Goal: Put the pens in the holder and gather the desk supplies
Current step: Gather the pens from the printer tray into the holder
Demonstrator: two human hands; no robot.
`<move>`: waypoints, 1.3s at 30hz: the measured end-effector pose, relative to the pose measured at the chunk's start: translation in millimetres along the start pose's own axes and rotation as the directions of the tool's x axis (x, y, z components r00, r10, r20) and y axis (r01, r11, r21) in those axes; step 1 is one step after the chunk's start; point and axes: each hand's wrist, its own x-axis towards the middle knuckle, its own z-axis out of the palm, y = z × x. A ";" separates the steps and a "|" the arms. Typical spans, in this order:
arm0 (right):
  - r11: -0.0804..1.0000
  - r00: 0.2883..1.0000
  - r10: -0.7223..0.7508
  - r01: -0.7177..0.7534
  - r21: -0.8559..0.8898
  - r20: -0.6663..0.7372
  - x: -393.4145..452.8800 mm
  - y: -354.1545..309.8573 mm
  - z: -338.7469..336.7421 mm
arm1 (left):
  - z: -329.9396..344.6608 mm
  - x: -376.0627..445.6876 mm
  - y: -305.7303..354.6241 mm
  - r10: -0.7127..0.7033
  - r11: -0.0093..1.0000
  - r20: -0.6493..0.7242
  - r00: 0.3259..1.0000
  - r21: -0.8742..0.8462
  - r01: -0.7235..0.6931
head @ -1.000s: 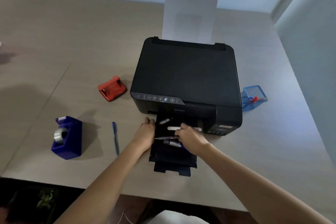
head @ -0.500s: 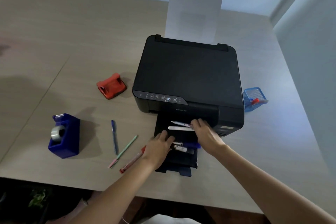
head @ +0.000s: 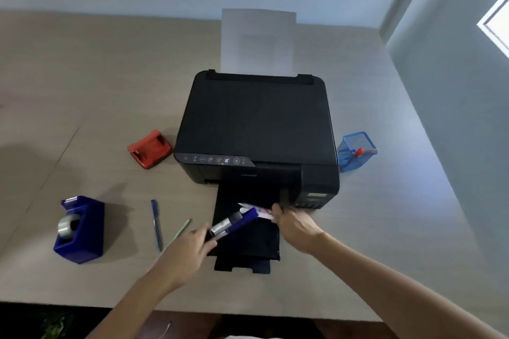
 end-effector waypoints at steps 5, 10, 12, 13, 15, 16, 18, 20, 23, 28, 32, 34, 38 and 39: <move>0.957 0.979 -0.022 0.080 0.280 -0.202 -76.8 51.0 -24.7 | -78.9 13.1 71.4 0.124 0.984 0.001 0.992 -0.128 -0.123; 0.879 0.828 0.376 -0.176 0.443 -0.416 -97.5 144.0 -80.2 | -110.4 86.8 191.6 0.250 0.968 0.077 0.965 -0.060 -0.246; 0.817 0.775 0.517 -0.320 0.480 -0.363 -86.2 180.3 -103.7 | -108.1 125.2 242.0 0.235 0.970 0.151 0.960 0.024 -0.241; 0.783 0.767 0.566 -0.384 0.489 -0.303 -79.5 195.7 -114.6 | -104.1 145.3 266.5 0.216 0.970 0.187 0.958 0.071 -0.232; 0.743 0.768 0.613 -0.482 0.465 -0.184 -63.5 215.0 -131.8 | -93.2 182.2 302.5 0.168 0.967 0.260 0.951 0.143 -0.210; 0.735 0.765 0.628 -0.521 0.434 -0.145 -53.8 226.1 -135.8 | -85.3 201.6 318.0 0.126 0.971 0.308 0.943 0.158 -0.182; 0.735 0.764 0.639 -0.573 0.363 -0.088 -37.8 243.9 -139.5 | -69.4 235.4 338.6 0.001 0.981 0.421 0.907 0.175 -0.082; 0.802 0.820 0.571 -0.546 0.242 -0.042 -26.0 257.1 -137.9 | -54.4 261.1 347.5 -0.140 0.970 0.503 0.853 0.242 0.017; 0.862 0.874 0.487 -0.480 0.165 -0.001 -18.3 263.9 -142.0 | -35.3 283.4 355.4 -0.271 0.929 0.515 0.813 0.362 0.080; 0.881 0.890 0.452 -0.434 0.188 -0.064 -5.9 263.5 -148.4 | -24.0 284.7 374.7 -0.238 0.936 0.468 0.851 0.345 0.072; 0.874 0.875 0.453 -0.397 0.281 -0.172 1.2 267.3 -143.0 | -17.4 284.8 379.1 -0.235 0.963 0.367 0.900 0.213 0.165; 0.881 0.885 0.431 -0.370 0.296 -0.176 2.6 270.3 -140.5 | -17.3 282.7 374.4 -0.196 0.974 0.292 0.936 0.171 0.150; 0.919 0.914 0.357 -0.307 0.248 -0.191 3.5 272.6 -139.1 | -27.0 269.3 363.3 0.015 0.985 0.129 0.991 0.171 -0.038; 0.934 0.922 0.329 -0.285 0.217 -0.202 4.5 269.6 -139.0 | -31.2 262.8 359.4 0.078 0.982 0.082 0.994 0.165 -0.090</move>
